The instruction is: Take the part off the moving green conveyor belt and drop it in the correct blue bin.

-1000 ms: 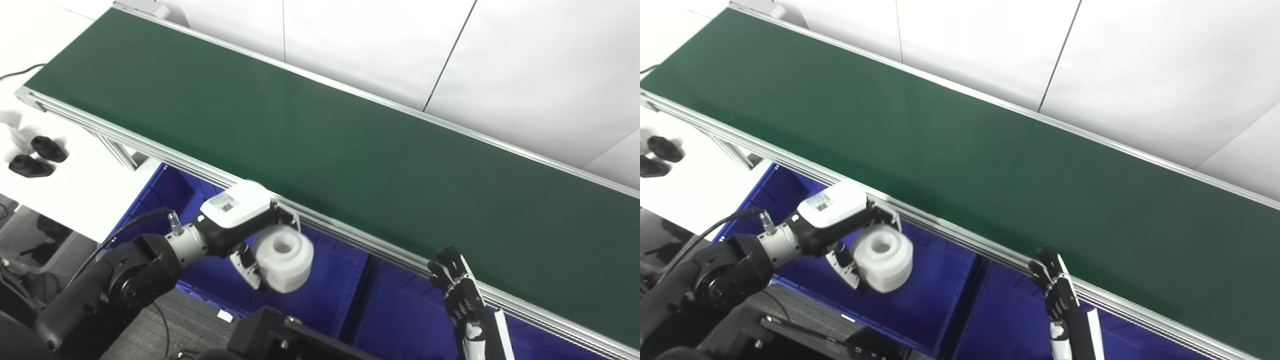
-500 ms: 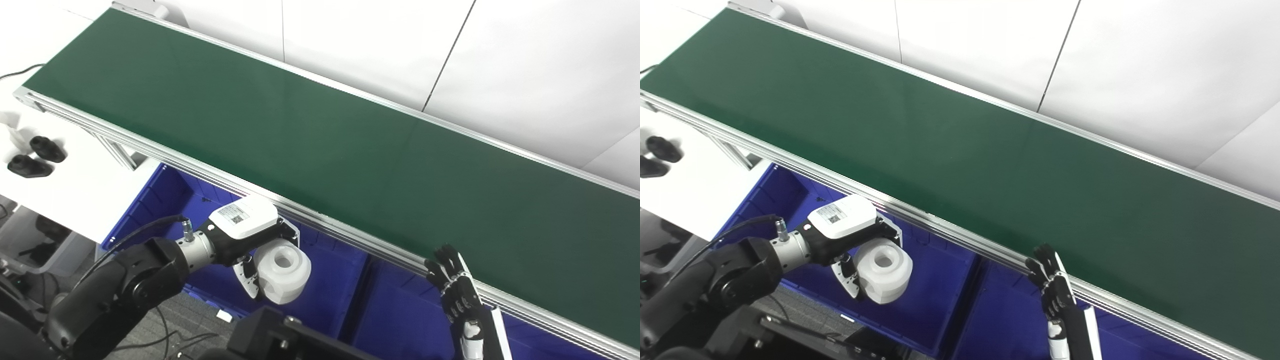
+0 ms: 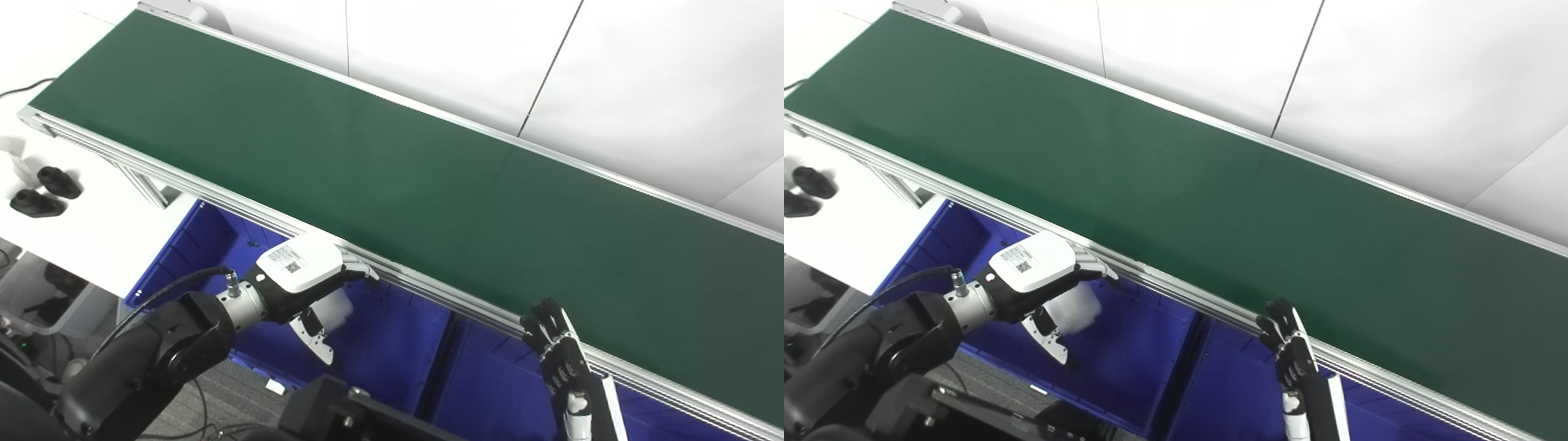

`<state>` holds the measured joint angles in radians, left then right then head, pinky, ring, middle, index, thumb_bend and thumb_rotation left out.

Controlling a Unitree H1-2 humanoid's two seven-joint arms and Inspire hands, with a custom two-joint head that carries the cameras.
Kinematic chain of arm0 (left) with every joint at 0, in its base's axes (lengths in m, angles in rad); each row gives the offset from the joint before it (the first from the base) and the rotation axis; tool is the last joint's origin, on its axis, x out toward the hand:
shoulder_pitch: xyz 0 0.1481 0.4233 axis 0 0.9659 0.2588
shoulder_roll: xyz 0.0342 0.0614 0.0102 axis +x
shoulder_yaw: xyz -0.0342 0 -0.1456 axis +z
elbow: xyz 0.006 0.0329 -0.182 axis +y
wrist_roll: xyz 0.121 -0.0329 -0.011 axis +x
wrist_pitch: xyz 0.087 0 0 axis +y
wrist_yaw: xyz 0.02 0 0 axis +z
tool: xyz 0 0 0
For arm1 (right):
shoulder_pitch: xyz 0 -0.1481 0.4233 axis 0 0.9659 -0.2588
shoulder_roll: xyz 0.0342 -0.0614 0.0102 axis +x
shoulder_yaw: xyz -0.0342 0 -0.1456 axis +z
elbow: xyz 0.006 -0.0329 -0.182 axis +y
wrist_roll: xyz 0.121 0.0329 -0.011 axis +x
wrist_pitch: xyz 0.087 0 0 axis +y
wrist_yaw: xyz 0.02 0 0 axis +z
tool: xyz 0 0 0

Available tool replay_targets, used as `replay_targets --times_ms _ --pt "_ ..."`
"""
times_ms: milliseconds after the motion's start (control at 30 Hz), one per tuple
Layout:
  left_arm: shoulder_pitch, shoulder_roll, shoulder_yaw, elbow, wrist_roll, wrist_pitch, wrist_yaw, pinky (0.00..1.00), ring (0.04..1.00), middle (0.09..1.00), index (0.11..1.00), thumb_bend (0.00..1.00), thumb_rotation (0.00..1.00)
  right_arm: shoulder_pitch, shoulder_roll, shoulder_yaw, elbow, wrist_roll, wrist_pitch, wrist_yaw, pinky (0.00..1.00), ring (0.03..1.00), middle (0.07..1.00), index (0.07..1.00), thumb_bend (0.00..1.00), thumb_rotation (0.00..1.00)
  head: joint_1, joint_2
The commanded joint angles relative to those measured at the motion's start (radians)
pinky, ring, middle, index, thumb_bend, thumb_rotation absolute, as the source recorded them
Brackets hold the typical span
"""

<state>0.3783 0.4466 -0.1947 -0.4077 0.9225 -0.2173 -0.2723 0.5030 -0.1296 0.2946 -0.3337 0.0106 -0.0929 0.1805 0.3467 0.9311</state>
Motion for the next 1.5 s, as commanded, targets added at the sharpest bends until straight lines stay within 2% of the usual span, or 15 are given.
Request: replay_targets --times_ms 0,167,233,367,400,500,567,667,733,767,833,933,1000,1200,1467 --pt "0.002 0.002 0.004 -0.053 -0.031 -0.022 0.03 0.66 0.726 0.751 0.731 0.85 0.44 -0.004 -0.003 -0.003 -0.032 -0.005 0.0 0.006 0.9 0.897 0.932 0.95 0.86 0.97 -0.001 0.0" --pt "0.0 -0.033 0.005 -0.133 -0.124 -0.016 0.021 0.63 0.711 0.74 0.716 0.85 0.38 -0.004 -0.003 -0.006 -0.028 -0.012 0.002 0.004 0.89 0.89 0.927 0.947 0.87 0.97 -0.021 -0.003" --pt "0.005 -0.078 -0.005 -0.191 -0.21 -0.011 0.032 0.61 0.69 0.724 0.703 0.86 0.37 -0.002 -0.003 -0.005 -0.031 -0.021 0.007 0.003 0.89 0.893 0.928 0.947 0.88 0.98 -0.037 -0.002" --pt "0.013 -0.245 -0.066 -0.383 -0.632 0.23 -0.008 0.59 0.691 0.724 0.682 0.82 0.35 0.001 0.004 -0.001 -0.032 -0.033 0.007 0.0 0.88 0.896 0.928 0.945 0.88 0.99 -0.088 0.004" --pt "0.009 -0.271 -0.075 -0.408 -0.688 0.261 -0.006 0.59 0.691 0.723 0.681 0.82 0.35 0.002 0.006 0.001 -0.032 -0.036 0.008 0.0 0.88 0.897 0.928 0.945 0.88 0.99 -0.092 0.004" --pt "-0.005 -0.419 -0.115 -0.476 -0.839 0.37 0.042 0.62 0.707 0.717 0.671 0.78 0.32 0.003 0.015 0.012 -0.03 -0.054 0.011 -0.003 0.9 0.906 0.929 0.948 0.88 0.99 -0.137 -0.004" --pt "-0.015 -0.471 -0.124 -0.461 -0.86 0.363 0.058 0.63 0.705 0.712 0.674 0.74 0.31 0.002 0.023 0.019 -0.024 -0.065 0.011 -0.005 0.93 0.924 0.935 0.95 0.88 0.99 -0.166 -0.01" --pt "-0.022 -0.51 -0.129 -0.341 -0.838 0.248 0.081 0.64 0.718 0.724 0.682 0.69 0.3 0.003 0.042 0.031 -0.012 -0.091 0.012 -0.014 0.97 0.949 0.948 0.953 0.89 0.99 -0.228 -0.015" --pt "-0.012 -0.512 -0.122 -0.243 -0.796 0.144 0.103 0.65 0.736 0.744 0.695 0.69 0.32 0.007 0.062 0.042 -0.006 -0.113 0.01 -0.023 0.97 0.952 0.95 0.95 0.88 0.99 -0.3 -0.013" --pt "0.001 -0.501 -0.114 -0.167 -0.775 0.087 0.118 0.66 0.74 0.749 0.699 0.69 0.32 0.008 0.078 0.053 0.0 -0.132 0.004 -0.032 0.97 0.952 0.951 0.949 0.88 0.98 -0.417 -0.007" --pt "0.018 -0.467 -0.095 -0.051 -0.763 0.012 0.133 0.74 0.802 0.805 0.742 0.69 0.34 0.012 0.108 0.074 0.01 -0.165 -0.002 -0.05 0.93 0.94 0.946 0.945 0.87 0.98 -0.512 -0.003" --pt "0.027 -0.385 -0.07 0.038 -0.757 0.0 0.109 0.8 0.851 0.854 0.79 0.67 0.38 0.01 0.15 0.107 0.023 -0.208 0.009 -0.073 0.91 0.929 0.946 0.944 0.86 0.98 -0.64 -0.002" --pt "0.016 -0.308 -0.064 0.048 -0.724 0.04 0.07 0.86 0.909 0.915 0.866 0.69 0.51 0.006 0.178 0.125 0.038 -0.222 0.017 -0.086 0.91 0.928 0.959 0.956 0.86 0.97 -0.7 -0.003" --pt "-0.015 -0.186 -0.061 0.076 -0.709 0.072 0.012 0.9 0.941 0.937 0.908 0.72 0.6 -0.021 0.24 0.155 0.107 -0.253 -0.018 -0.129 0.95 0.93 0.97 0.954 0.85 0.97 -0.8 -0.018" --pt "-0.029 -0.166 -0.065 0.088 -0.694 0.066 0.003 0.87 0.919 0.925 0.907 0.71 0.6 -0.032 0.242 0.166 0.117 -0.258 -0.021 -0.157 0.94 0.939 0.971 0.952 0.87 1.0 -0.786 -0.002"
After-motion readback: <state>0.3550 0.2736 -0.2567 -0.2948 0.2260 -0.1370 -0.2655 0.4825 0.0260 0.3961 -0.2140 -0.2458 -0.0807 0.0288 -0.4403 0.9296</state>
